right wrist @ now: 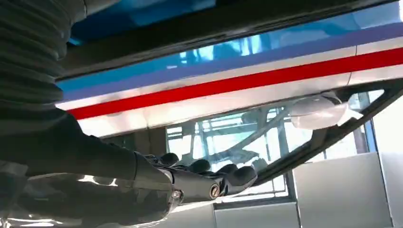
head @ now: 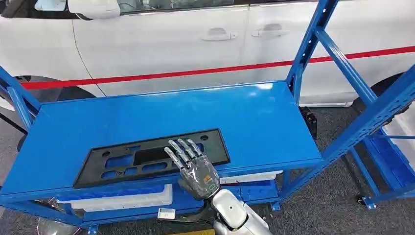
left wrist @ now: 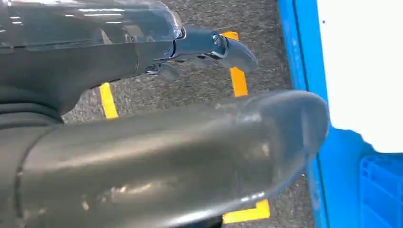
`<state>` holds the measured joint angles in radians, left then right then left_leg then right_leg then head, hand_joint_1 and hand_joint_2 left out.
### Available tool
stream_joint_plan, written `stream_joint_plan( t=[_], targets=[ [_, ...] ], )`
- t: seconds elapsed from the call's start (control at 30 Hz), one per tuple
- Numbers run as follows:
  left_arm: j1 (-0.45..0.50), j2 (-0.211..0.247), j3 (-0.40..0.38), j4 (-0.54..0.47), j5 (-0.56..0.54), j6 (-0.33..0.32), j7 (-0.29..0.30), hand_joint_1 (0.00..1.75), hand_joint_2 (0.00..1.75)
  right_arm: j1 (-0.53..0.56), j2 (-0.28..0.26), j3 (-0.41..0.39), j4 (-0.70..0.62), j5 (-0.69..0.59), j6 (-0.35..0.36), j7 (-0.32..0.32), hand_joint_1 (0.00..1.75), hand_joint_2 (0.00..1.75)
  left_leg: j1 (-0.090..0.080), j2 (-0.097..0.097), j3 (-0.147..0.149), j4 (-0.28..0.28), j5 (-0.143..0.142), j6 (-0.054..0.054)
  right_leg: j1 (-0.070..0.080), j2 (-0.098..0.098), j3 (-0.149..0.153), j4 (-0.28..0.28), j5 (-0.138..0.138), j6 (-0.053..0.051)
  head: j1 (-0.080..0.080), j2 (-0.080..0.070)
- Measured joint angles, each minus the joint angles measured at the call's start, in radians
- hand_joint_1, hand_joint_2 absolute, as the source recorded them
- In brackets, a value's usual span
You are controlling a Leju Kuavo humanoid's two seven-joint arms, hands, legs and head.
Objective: Take the parts from the cabinet and place them on the table.
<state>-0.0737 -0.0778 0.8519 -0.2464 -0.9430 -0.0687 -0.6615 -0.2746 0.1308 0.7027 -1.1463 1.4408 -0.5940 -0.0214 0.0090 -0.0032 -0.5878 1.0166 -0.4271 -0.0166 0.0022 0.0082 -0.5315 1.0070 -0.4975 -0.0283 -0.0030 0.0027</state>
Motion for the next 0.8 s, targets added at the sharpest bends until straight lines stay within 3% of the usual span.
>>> stream_joint_plan(
  t=[0.1,0.13,0.17,0.2,0.27,0.3,0.33,0.37,0.43,0.47,0.5,0.57,0.67,0.7,0.77,0.8],
  targets=[
    [-0.001,0.000,0.000,0.000,-0.007,0.000,0.000,0.00,0.00,-0.011,0.001,0.000,0.000,0.003,0.031,0.000,0.00,1.75,-0.003,-0.003,-0.006,-0.001,-0.004,0.018,-0.003,-0.001,-0.002,-0.008,0.002,0.015,0.005,0.000],
    [-0.002,-0.005,0.000,0.000,-0.010,0.000,0.000,0.00,0.00,-0.019,0.001,0.000,0.001,0.003,0.039,0.000,0.00,1.75,0.010,-0.002,0.003,-0.015,0.001,0.027,0.001,-0.001,0.000,-0.006,-0.007,0.023,0.003,0.000],
    [-0.004,-0.005,0.000,0.000,-0.011,0.000,-0.001,0.00,0.00,-0.027,0.001,0.000,0.002,0.003,0.045,0.000,0.00,1.75,0.009,-0.002,0.008,-0.019,0.001,0.031,-0.001,-0.003,-0.006,0.017,-0.020,0.027,0.006,0.000],
    [-0.008,-0.005,0.000,0.000,-0.011,0.000,-0.001,0.00,0.00,-0.038,0.001,0.000,0.004,0.003,0.052,0.001,0.00,1.75,0.009,-0.001,0.010,-0.020,0.000,0.040,-0.002,-0.003,-0.036,0.077,-0.054,0.030,0.011,0.000],
    [-0.012,-0.005,0.000,0.000,-0.014,0.000,-0.001,0.00,0.00,-0.047,0.001,0.000,0.013,0.003,0.067,0.003,0.00,1.75,0.008,-0.001,0.010,-0.020,-0.002,0.043,-0.007,-0.003,-0.128,0.243,-0.122,0.035,0.011,0.000],
    [-0.013,-0.005,0.000,0.000,-0.016,0.000,-0.001,0.00,0.00,-0.051,0.001,0.000,0.022,0.003,0.079,0.007,0.00,1.75,0.007,-0.001,0.010,-0.019,-0.003,0.044,-0.008,-0.003,-0.169,0.307,-0.136,0.037,0.010,0.000],
    [-0.013,-0.005,0.000,0.000,-0.019,0.000,-0.001,0.00,0.00,-0.056,0.001,0.001,0.031,0.003,0.089,0.010,0.00,1.75,0.007,-0.001,0.011,-0.019,-0.004,0.043,-0.008,-0.003,-0.185,0.322,-0.124,0.037,0.011,0.000],
    [-0.014,-0.005,0.000,0.000,-0.021,-0.001,-0.001,0.00,0.00,-0.063,0.001,0.001,0.042,0.006,0.102,0.017,0.00,1.75,0.007,-0.003,0.014,-0.019,-0.006,0.042,-0.008,-0.003,-0.176,0.286,-0.086,0.035,0.010,0.000],
    [-0.016,-0.005,0.000,0.000,-0.025,-0.002,-0.001,0.00,0.00,-0.082,0.003,0.003,0.061,0.012,0.114,0.026,0.00,1.75,0.004,-0.005,0.023,-0.019,-0.009,0.038,-0.007,-0.003,-0.100,0.116,0.018,0.024,0.011,0.000],
    [-0.018,-0.006,-0.001,0.000,-0.027,-0.002,-0.001,0.00,0.00,-0.096,0.005,0.003,0.071,0.016,0.122,0.031,0.00,1.75,0.004,-0.005,0.025,-0.019,-0.011,0.036,-0.002,-0.004,-0.056,0.024,0.054,0.012,0.011,0.000],
    [-0.020,-0.008,-0.002,0.000,-0.031,-0.003,-0.001,0.00,0.00,-0.111,0.008,0.003,0.082,0.021,0.130,0.037,0.00,1.75,-0.005,-0.005,0.024,-0.014,-0.015,0.029,0.002,-0.005,-0.047,-0.003,0.040,0.009,0.010,0.000],
    [-0.023,-0.008,-0.002,0.000,-0.031,-0.003,-0.001,0.00,0.00,-0.128,0.016,0.005,0.106,0.026,0.140,0.047,0.00,1.75,-0.002,-0.004,0.023,-0.017,-0.015,0.019,0.004,-0.004,-0.050,-0.002,0.043,0.008,0.009,0.000],
    [-0.025,-0.007,-0.003,-0.001,-0.032,-0.004,-0.001,0.00,0.00,-0.140,0.023,0.005,0.124,0.029,0.144,0.050,0.00,1.75,0.001,-0.003,0.022,-0.002,-0.028,0.002,-0.006,-0.006,-0.038,-0.022,0.054,-0.009,0.010,0.000],
    [-0.027,-0.007,-0.003,-0.001,-0.032,-0.004,-0.001,0.00,0.00,-0.146,0.028,0.006,0.129,0.029,0.145,0.050,0.00,1.75,0.001,-0.002,0.002,0.043,-0.061,-0.002,-0.008,-0.007,-0.036,-0.024,0.055,-0.015,0.003,0.000],
    [-0.028,-0.008,-0.003,-0.001,-0.034,-0.005,-0.001,0.00,0.00,-0.154,0.033,0.010,0.141,0.031,0.154,0.052,0.00,1.75,0.006,-0.002,-0.073,0.199,-0.137,-0.011,-0.007,-0.008,-0.037,-0.024,0.054,-0.017,0.001,0.000],
    [-0.027,-0.008,-0.003,-0.001,-0.035,-0.005,0.000,0.00,0.00,-0.157,0.034,0.012,0.155,0.033,0.163,0.056,0.00,1.75,0.008,-0.002,-0.110,0.272,-0.163,-0.015,-0.006,-0.009,-0.038,-0.023,0.053,-0.018,0.002,0.000]
  ],
)
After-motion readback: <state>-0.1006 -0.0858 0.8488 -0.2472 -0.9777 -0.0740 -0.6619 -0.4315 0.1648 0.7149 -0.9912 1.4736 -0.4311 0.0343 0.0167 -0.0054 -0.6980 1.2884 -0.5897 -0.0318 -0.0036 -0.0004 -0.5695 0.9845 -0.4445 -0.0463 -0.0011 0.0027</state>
